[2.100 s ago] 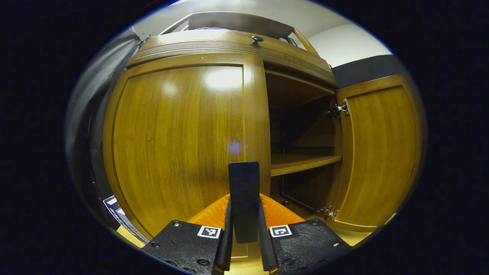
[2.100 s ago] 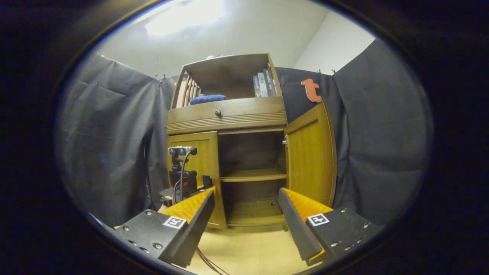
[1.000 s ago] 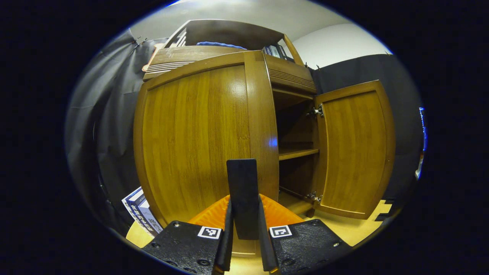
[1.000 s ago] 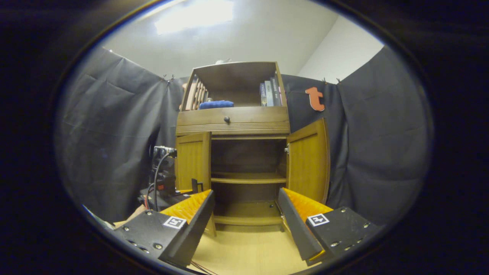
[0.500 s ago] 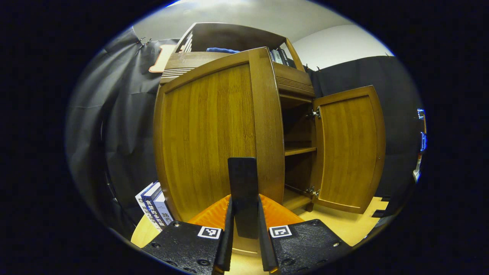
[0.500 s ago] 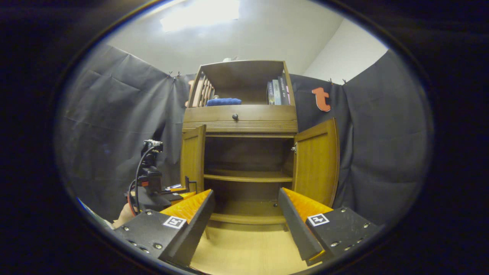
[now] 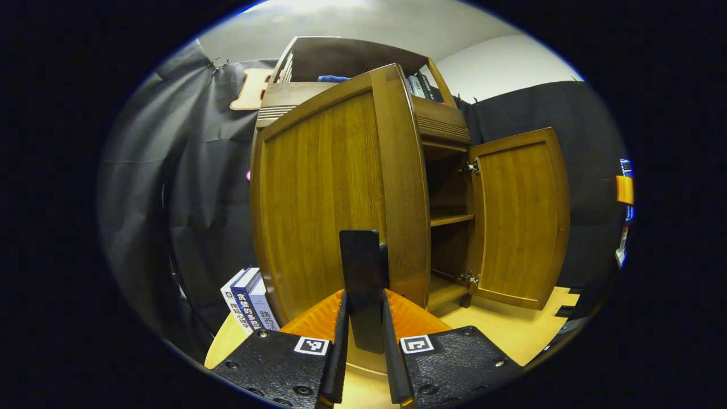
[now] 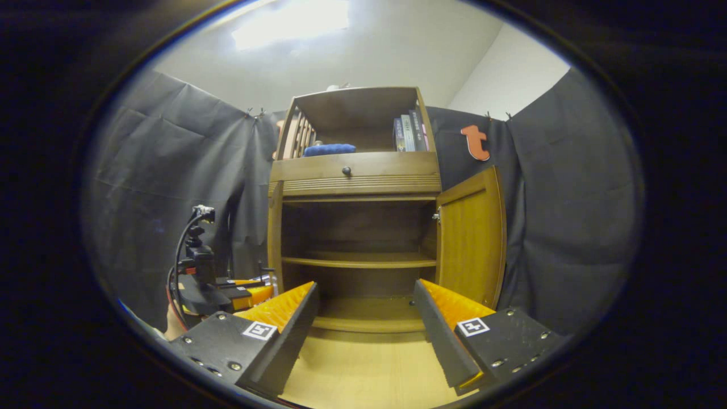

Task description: Open the right door of the double-door shoe cabinet with the right hand, and open the left door with the left hand.

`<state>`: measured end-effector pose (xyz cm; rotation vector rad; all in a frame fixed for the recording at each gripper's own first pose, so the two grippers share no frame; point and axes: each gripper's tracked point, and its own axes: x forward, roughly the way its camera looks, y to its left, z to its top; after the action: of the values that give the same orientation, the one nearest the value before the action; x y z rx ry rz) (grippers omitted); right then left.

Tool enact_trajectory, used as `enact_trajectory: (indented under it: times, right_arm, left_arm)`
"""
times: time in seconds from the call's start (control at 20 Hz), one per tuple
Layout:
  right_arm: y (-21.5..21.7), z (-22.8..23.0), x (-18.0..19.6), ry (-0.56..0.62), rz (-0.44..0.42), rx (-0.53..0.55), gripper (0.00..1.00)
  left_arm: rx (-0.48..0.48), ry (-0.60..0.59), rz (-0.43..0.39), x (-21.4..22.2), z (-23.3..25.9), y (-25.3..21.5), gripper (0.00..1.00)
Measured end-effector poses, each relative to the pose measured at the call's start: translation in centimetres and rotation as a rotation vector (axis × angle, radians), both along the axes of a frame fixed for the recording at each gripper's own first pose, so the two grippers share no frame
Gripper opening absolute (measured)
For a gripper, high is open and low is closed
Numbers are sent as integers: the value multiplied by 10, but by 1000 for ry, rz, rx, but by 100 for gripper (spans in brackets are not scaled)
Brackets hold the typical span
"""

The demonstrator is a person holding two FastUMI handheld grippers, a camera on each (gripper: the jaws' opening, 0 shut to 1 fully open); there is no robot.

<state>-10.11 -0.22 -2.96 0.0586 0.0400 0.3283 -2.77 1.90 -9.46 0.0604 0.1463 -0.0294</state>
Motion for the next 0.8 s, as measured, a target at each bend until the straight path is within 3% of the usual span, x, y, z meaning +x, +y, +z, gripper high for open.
enact_trajectory:
  times: [0.55,0.8]
  right_arm:
    - [3,-7,1,2,8,20,100]
    - [4,-14,4,12,8,36,100]
  left_arm:
    - [-20,23,-18,-22,-1,18,31]
    - [-35,21,24,-40,5,42,30]
